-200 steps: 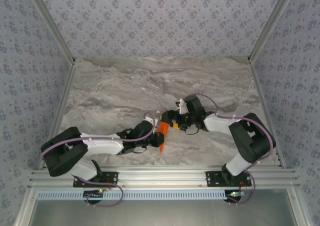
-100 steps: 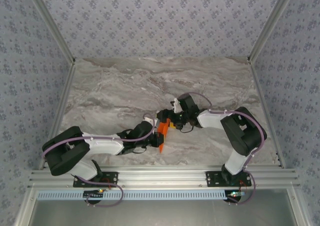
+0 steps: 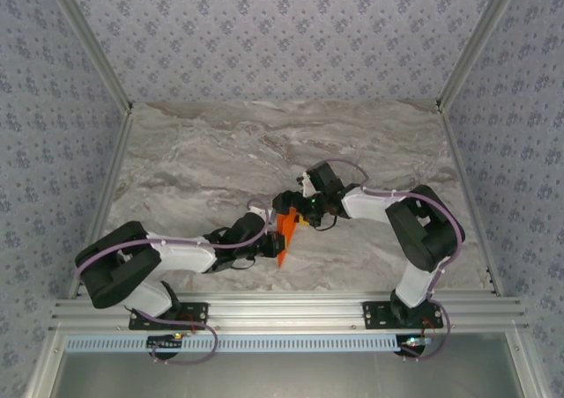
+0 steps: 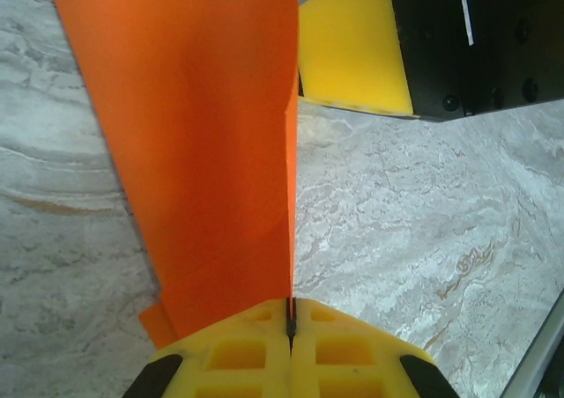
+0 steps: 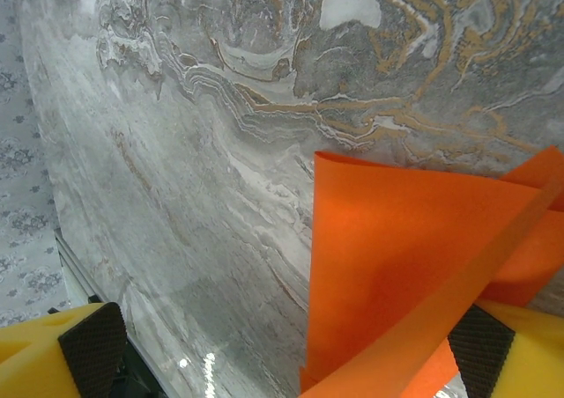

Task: Fold a paper plane with a square sheet of paper (fold left side to right side)
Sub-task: Perform the fifth fold on the wing at the bottom-center of the table.

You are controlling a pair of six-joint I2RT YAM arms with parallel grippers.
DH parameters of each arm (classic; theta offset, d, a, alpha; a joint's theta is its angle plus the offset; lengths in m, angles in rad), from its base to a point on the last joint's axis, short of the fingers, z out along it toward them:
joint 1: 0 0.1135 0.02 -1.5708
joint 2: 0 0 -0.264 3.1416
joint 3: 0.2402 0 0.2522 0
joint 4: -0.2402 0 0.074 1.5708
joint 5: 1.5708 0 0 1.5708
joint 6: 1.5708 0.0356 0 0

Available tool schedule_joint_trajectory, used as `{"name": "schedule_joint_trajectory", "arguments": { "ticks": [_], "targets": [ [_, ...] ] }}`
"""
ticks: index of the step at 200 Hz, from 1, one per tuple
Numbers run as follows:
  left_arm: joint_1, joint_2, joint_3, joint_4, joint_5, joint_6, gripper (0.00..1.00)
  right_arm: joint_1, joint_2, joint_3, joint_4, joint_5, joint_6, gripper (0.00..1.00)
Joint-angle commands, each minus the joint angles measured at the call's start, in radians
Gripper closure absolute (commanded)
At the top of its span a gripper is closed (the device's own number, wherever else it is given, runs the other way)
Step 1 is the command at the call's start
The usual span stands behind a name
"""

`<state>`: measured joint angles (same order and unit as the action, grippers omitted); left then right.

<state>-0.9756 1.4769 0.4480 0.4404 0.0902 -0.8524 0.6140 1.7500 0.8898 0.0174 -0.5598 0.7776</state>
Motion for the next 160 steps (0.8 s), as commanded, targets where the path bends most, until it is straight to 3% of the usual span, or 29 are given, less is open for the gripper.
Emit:
{"name": "schedule_joint_trajectory", "arguments": {
  "ticks": [1, 66, 160],
  "targets": [
    [0.003, 0.035, -0.008, 0.026, 0.039, 0.0, 0.98, 0.018, 0.052, -0.002, -0.076, 0.045, -0.027, 0.0],
    [0.041, 0.073, -0.04, 0.118, 0.107, 0.001, 0.98, 0.023, 0.058, 0.007, -0.117, 0.053, -0.055, 0.0],
    [0.073, 0.071, -0.031, 0.085, 0.178, 0.045, 0.97, 0.024, 0.1, 0.059, -0.238, 0.111, -0.072, 0.0]
  ]
}}
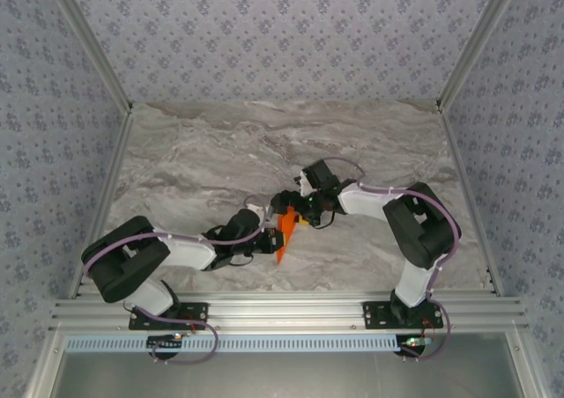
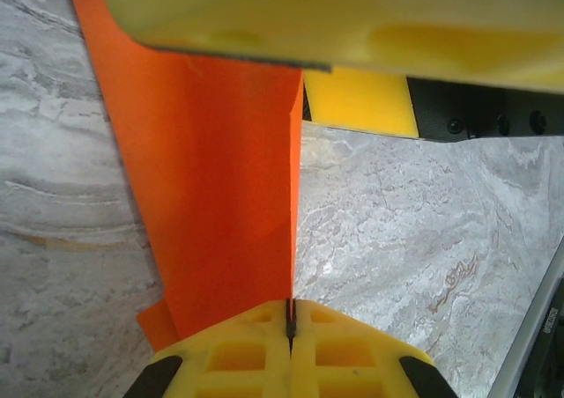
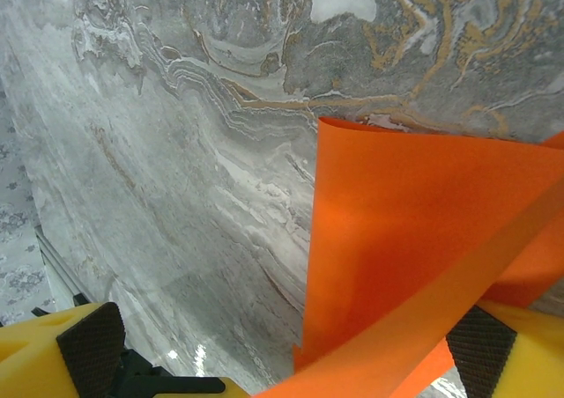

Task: Fold a paper plane with a square sheet of paper (fold left side to right side)
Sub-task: Perform the fifth fold on the wing at the bottom-center of the table.

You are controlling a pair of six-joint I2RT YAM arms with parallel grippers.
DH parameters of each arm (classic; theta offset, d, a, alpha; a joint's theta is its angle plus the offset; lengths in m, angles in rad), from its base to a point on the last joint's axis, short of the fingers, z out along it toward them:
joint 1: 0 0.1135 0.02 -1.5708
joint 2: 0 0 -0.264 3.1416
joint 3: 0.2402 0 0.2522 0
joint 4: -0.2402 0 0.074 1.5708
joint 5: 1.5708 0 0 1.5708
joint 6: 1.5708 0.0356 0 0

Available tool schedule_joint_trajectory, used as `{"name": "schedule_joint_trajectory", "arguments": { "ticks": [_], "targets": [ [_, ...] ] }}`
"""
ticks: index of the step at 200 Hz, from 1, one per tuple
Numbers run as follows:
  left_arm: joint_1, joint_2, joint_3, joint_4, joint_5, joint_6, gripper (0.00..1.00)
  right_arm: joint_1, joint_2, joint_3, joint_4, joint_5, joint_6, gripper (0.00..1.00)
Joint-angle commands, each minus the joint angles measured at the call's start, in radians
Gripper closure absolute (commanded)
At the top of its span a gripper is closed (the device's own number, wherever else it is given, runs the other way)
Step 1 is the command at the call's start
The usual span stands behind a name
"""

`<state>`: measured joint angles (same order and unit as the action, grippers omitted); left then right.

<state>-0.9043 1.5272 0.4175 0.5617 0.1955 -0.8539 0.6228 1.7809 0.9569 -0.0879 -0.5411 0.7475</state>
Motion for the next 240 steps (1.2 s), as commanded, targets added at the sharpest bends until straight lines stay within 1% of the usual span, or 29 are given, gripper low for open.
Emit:
{"name": "schedule_joint_trajectory", "arguments": {
  "ticks": [1, 44, 166, 210, 240],
  "targets": [
    [0.002, 0.021, 0.0, -0.038, 0.073, 0.048, 0.97, 0.015, 0.069, -0.007, -0.134, 0.094, -0.042, 0.0],
    [0.02, 0.028, 0.003, -0.052, 0.099, 0.068, 0.97, 0.023, 0.093, 0.021, -0.187, 0.12, -0.06, 0.0],
    [0.043, 0.085, -0.001, -0.032, 0.12, 0.091, 0.97, 0.039, 0.101, 0.035, -0.197, 0.118, -0.069, 0.0],
    [0.044, 0.108, 0.001, -0.023, 0.124, 0.089, 0.98, 0.037, 0.079, 0.032, -0.182, 0.112, -0.074, 0.0],
    [0.044, 0.111, 0.0, -0.012, 0.158, 0.095, 0.98, 0.025, 0.025, 0.013, -0.128, 0.097, -0.068, 0.0]
  ]
}}
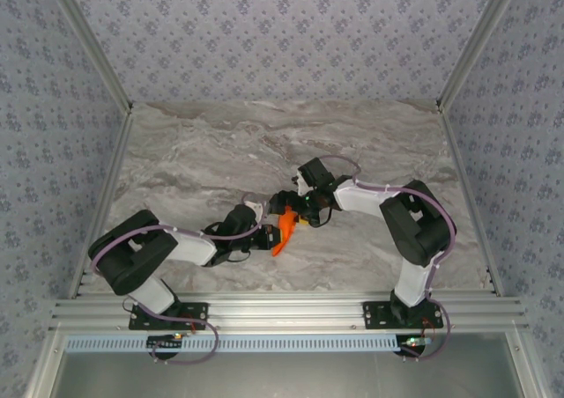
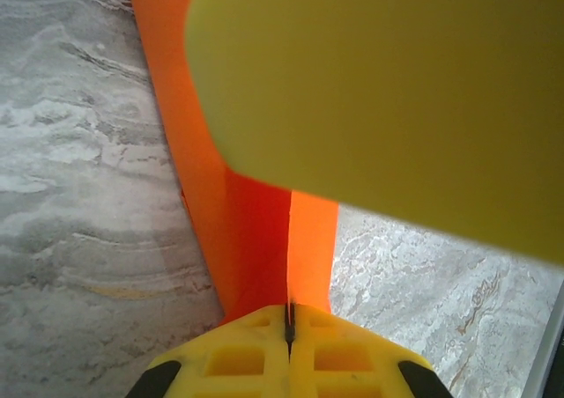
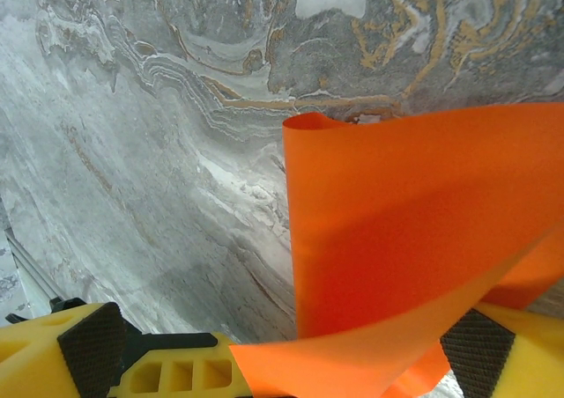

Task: Fold a paper plane with a square sheet of paper (fold left side to right side)
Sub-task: Perform the fifth fold on the wing at the bottom-center of the table.

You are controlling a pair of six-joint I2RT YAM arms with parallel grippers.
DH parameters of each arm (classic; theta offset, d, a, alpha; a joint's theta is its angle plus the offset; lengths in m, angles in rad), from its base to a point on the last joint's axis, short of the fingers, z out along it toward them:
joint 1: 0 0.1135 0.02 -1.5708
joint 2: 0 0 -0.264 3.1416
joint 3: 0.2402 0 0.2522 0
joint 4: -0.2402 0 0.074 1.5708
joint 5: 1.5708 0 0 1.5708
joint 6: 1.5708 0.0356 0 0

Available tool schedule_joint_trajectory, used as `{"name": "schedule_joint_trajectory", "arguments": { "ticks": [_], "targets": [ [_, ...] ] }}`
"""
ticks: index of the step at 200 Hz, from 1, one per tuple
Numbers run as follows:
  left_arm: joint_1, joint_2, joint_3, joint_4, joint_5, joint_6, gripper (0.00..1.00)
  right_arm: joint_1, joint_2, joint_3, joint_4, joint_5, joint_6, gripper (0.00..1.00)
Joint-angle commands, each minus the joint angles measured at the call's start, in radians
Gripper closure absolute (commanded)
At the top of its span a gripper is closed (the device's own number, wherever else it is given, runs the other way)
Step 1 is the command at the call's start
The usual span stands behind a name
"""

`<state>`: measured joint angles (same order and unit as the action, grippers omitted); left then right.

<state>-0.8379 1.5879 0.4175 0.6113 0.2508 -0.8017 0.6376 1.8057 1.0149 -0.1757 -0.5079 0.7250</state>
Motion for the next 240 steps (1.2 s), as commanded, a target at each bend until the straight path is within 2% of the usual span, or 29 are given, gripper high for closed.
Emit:
{"name": "schedule_joint_trajectory", "arguments": {
  "ticks": [1, 89, 240],
  "targets": [
    [-0.023, 0.05, 0.0, -0.061, 0.104, 0.043, 0.98, 0.01, -0.001, -0.045, -0.039, 0.063, -0.046, 0.0],
    [-0.04, 0.049, 0.009, -0.04, 0.185, 0.037, 0.98, -0.009, -0.02, -0.039, 0.0, 0.04, -0.053, 0.0],
    [-0.123, 0.101, 0.059, -0.039, 0.187, 0.018, 0.98, -0.041, -0.037, -0.067, 0.063, 0.007, -0.036, 0.0]
  ]
}}
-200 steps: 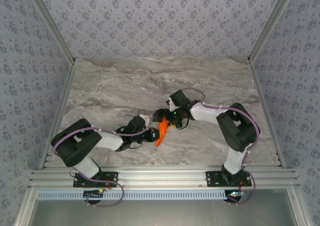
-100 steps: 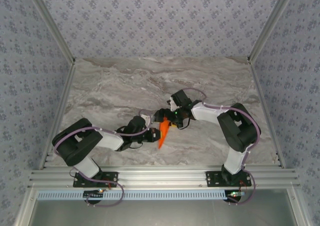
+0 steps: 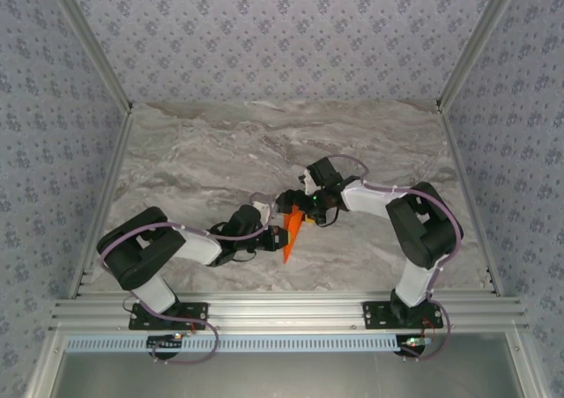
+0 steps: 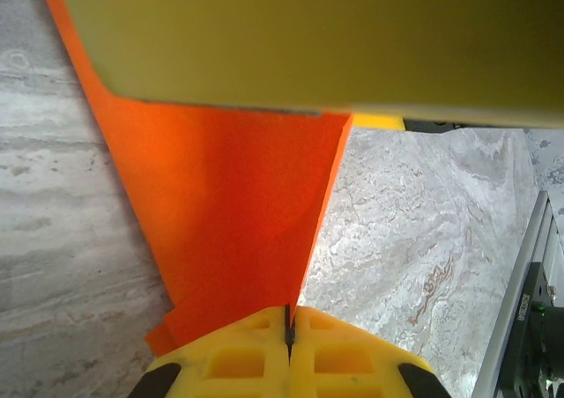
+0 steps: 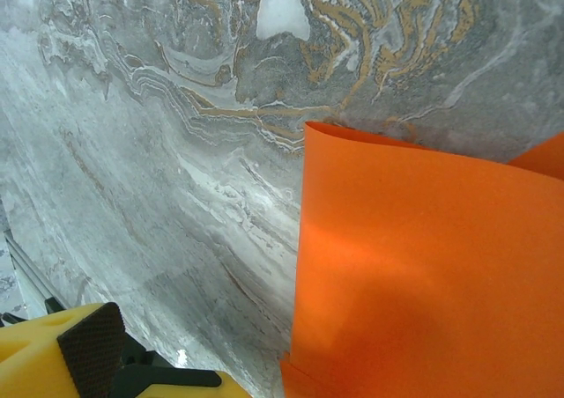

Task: Fold a paper plane with a square sheet of paper (fold left side to right side)
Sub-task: Perform the fifth fold on the wing at the bottom-center of the table.

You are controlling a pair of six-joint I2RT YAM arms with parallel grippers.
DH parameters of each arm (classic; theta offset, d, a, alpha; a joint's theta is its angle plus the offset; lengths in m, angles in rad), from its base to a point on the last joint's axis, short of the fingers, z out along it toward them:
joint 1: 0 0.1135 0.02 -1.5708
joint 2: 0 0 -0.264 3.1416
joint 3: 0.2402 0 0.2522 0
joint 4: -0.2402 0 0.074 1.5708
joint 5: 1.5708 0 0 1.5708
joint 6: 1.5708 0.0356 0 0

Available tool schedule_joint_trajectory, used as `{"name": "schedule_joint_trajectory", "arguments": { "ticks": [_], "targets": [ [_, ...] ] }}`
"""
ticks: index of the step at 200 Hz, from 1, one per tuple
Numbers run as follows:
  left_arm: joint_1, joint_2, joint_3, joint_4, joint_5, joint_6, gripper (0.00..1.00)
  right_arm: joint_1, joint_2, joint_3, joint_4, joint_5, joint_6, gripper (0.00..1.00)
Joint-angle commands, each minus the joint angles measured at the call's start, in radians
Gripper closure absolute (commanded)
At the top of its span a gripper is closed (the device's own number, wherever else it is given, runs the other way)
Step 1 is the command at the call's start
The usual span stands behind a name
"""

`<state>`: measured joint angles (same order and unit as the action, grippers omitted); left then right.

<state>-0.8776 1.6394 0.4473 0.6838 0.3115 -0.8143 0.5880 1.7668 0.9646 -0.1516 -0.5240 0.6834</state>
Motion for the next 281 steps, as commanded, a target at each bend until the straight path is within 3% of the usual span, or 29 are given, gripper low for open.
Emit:
{"name": "schedule_joint_trajectory", "arguments": {
  "ticks": [1, 96, 176, 210, 242, 253, 281],
  "targets": [
    [-0.084, 0.05, 0.03, -0.111, 0.126, 0.03, 0.98, 0.008, 0.002, -0.016, 0.039, 0.023, 0.005, 0.0],
    [-0.087, 0.099, 0.029, -0.096, 0.098, -0.004, 1.0, -0.023, -0.111, -0.042, 0.041, 0.014, -0.012, 0.0],
    [-0.087, 0.108, 0.031, -0.081, 0.108, -0.005, 1.0, -0.147, -0.356, -0.256, 0.112, -0.02, 0.003, 0.01],
    [-0.087, 0.106, 0.034, -0.066, 0.109, -0.008, 1.0, -0.185, -0.461, -0.336, 0.071, -0.047, -0.034, 0.18],
    [-0.082, 0.108, 0.03, -0.033, 0.109, -0.021, 1.0, -0.183, -0.529, -0.428, 0.098, -0.096, -0.046, 0.52],
    [-0.074, 0.108, 0.023, -0.007, 0.109, -0.035, 1.0, -0.181, -0.55, -0.455, 0.124, -0.108, -0.047, 0.6],
    [-0.047, 0.108, 0.001, 0.052, 0.124, -0.066, 1.0, -0.156, -0.577, -0.503, 0.165, -0.119, -0.045, 0.69]
  ]
}}
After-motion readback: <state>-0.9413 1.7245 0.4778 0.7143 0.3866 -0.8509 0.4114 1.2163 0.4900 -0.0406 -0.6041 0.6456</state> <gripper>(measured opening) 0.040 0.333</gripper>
